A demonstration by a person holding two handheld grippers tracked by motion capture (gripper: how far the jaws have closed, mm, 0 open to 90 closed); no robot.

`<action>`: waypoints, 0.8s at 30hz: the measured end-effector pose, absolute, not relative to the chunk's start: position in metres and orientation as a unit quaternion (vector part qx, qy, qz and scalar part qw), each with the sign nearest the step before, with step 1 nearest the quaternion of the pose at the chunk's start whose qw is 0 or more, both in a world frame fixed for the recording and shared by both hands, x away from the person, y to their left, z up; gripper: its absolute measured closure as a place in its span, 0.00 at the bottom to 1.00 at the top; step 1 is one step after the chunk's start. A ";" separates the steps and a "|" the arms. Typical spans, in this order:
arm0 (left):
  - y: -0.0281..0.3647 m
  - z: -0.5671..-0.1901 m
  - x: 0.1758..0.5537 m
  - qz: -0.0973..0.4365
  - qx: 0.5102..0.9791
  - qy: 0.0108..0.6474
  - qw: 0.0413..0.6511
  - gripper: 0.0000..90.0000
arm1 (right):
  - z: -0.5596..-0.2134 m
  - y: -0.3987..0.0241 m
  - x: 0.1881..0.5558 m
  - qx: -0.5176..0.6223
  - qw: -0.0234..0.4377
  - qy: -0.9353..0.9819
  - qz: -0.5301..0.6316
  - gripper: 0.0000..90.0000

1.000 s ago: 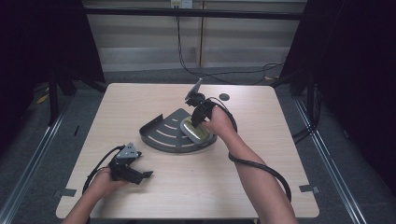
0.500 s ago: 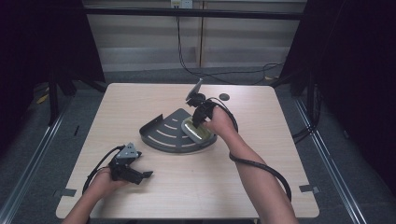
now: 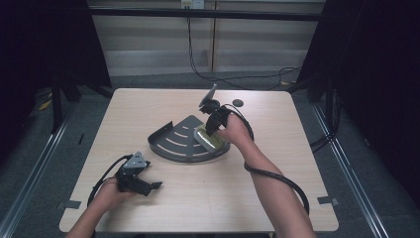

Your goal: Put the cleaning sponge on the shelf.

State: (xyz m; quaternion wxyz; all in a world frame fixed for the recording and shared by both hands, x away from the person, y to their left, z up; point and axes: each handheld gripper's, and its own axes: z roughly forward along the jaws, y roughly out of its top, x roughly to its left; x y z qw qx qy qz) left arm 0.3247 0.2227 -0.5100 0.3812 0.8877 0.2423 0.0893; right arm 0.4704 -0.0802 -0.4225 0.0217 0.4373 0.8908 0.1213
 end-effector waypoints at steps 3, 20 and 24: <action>0.223 -0.510 0.325 0.089 0.888 0.242 0.381 0.09 | -0.423 -0.080 0.470 0.438 0.021 0.890 0.123 0.79; 0.223 -0.510 0.325 0.089 0.888 0.242 0.381 0.09 | -0.414 -0.086 0.469 0.446 0.033 0.883 0.142 0.54; 0.223 -0.510 0.325 0.089 0.888 0.242 0.381 0.09 | -0.409 -0.088 0.467 0.442 0.041 0.884 0.148 0.47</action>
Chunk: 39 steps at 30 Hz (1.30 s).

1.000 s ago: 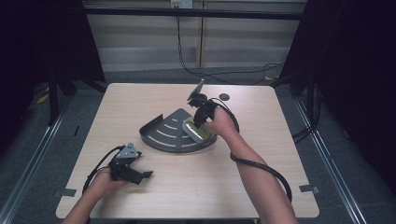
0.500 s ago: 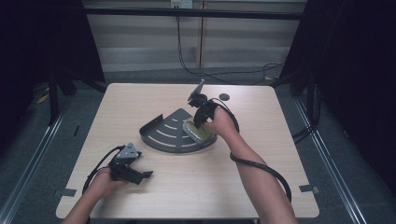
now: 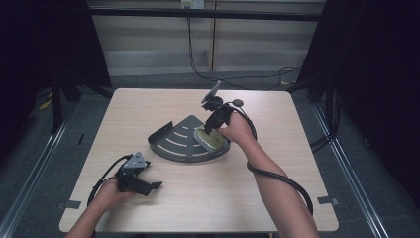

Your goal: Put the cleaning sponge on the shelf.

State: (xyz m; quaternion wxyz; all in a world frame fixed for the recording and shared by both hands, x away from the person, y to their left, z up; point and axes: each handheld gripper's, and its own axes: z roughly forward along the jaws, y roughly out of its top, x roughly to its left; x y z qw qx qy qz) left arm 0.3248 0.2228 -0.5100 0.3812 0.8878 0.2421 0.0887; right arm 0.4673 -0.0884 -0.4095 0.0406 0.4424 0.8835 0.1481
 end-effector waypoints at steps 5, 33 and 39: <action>0.223 -0.510 0.325 0.089 0.888 0.242 0.381 0.09 | -0.405 -0.090 0.464 0.437 0.042 0.885 0.153 0.39; 0.223 -0.510 0.325 0.087 0.888 0.242 0.382 0.09 | -0.382 -0.111 0.441 0.428 0.045 0.887 0.164 0.19; 0.223 -0.510 0.325 0.087 0.888 0.242 0.381 0.09 | -0.377 -0.124 0.434 0.424 0.047 0.888 0.171 0.19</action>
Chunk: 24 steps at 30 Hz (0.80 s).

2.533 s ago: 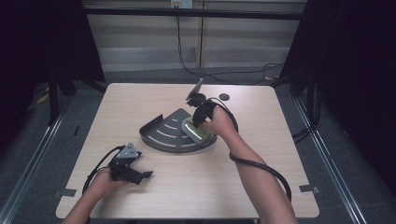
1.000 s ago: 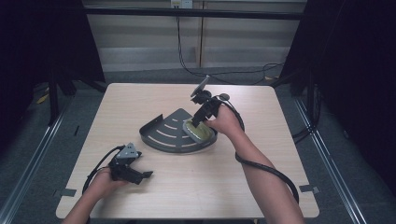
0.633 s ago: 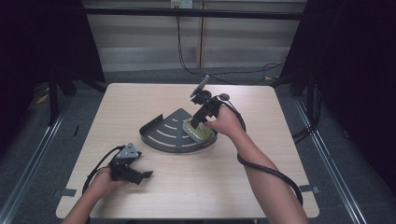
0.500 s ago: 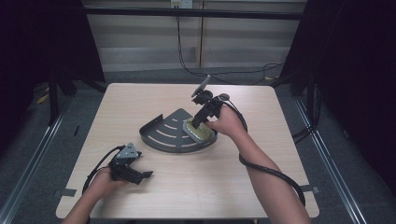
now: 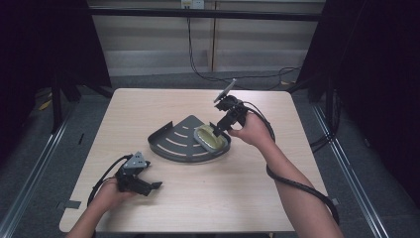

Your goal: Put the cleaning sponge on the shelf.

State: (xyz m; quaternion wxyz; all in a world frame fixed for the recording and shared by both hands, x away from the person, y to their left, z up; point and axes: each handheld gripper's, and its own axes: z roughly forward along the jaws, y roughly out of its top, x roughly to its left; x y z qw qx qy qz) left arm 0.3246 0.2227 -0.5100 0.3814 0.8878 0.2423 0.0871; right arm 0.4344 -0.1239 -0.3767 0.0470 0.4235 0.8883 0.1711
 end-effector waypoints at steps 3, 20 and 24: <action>0.223 -0.510 0.325 0.088 0.888 0.242 0.382 0.09 | -0.376 -0.128 0.431 0.420 0.050 0.889 0.177 0.19; 0.223 -0.510 0.325 0.089 0.888 0.243 0.382 0.09 | -0.374 -0.148 0.410 0.414 0.045 0.891 0.180 0.19; 0.223 -0.510 0.325 0.089 0.888 0.243 0.382 0.08 | -0.377 -0.154 0.405 0.413 0.047 0.892 0.178 0.19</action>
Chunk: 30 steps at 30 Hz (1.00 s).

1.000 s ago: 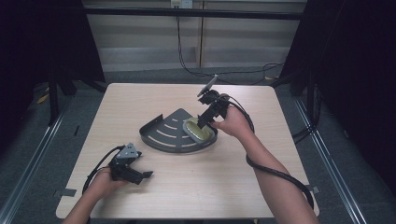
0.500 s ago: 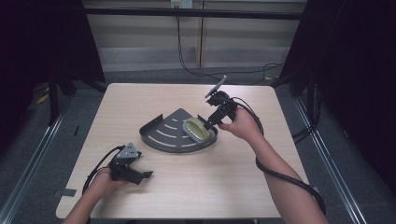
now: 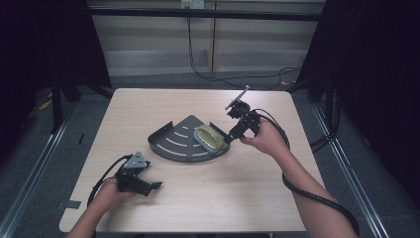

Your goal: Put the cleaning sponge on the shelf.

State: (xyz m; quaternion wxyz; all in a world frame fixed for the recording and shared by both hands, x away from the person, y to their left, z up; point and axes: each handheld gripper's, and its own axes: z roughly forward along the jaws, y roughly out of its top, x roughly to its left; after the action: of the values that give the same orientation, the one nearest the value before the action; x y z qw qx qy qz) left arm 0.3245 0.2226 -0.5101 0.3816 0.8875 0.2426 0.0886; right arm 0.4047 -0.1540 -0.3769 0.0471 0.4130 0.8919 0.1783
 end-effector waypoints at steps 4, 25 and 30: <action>0.223 -0.510 0.324 0.088 0.887 0.243 0.382 0.09 | -0.380 -0.161 0.399 0.414 0.043 0.891 0.183 0.19; 0.223 -0.510 0.324 0.087 0.889 0.242 0.380 0.09 | -0.397 -0.193 0.372 0.417 0.039 0.888 0.191 0.19; 0.223 -0.510 0.324 0.087 0.889 0.242 0.380 0.09 | -0.401 -0.200 0.365 0.422 0.039 0.884 0.196 0.19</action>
State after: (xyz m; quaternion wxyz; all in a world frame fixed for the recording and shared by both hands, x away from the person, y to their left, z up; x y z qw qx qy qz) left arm 0.3244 0.2228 -0.5100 0.3797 0.8886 0.2422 0.0869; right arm 0.3651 -0.2004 -0.4006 0.0391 0.4220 0.8844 0.1956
